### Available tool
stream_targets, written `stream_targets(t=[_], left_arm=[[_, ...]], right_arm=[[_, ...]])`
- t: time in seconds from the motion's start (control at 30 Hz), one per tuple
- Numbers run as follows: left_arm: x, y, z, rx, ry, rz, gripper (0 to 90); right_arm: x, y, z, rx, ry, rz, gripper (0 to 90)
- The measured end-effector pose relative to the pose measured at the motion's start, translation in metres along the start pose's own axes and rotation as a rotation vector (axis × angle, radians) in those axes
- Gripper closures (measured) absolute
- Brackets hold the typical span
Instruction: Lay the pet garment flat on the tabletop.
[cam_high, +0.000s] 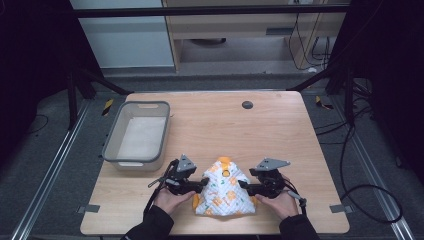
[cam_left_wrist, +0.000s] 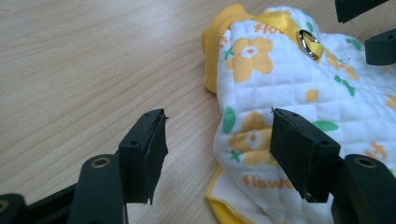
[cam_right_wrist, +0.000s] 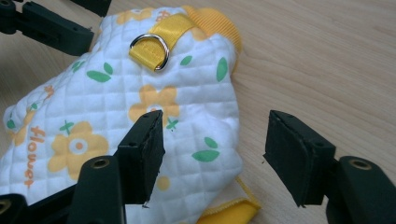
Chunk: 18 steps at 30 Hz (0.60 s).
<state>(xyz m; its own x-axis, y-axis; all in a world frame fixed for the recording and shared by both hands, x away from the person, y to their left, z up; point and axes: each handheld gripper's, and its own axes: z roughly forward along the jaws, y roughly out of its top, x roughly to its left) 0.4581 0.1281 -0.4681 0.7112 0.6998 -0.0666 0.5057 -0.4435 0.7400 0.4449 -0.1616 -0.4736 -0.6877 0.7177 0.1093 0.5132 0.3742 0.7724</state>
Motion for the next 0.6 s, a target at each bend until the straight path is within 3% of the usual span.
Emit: stream_targets(t=[0.33,0.43,0.47,0.6], left_arm=[[-0.001,-0.003,0.013,0.029,-0.036,-0.004,44.1],[-0.003,-0.005,0.016,0.040,-0.053,-0.004,51.1],[-0.003,-0.005,0.016,0.057,-0.076,-0.006,61.0],[-0.004,-0.005,0.018,0.080,-0.080,0.003,68.8]], right_arm=[[-0.002,-0.004,0.013,0.048,0.042,0.006,48.5],[-0.001,-0.004,0.015,0.060,0.048,0.000,54.5],[0.000,-0.005,0.015,0.066,0.057,-0.001,59.8],[-0.002,-0.005,0.016,0.074,0.059,0.005,68.5]])
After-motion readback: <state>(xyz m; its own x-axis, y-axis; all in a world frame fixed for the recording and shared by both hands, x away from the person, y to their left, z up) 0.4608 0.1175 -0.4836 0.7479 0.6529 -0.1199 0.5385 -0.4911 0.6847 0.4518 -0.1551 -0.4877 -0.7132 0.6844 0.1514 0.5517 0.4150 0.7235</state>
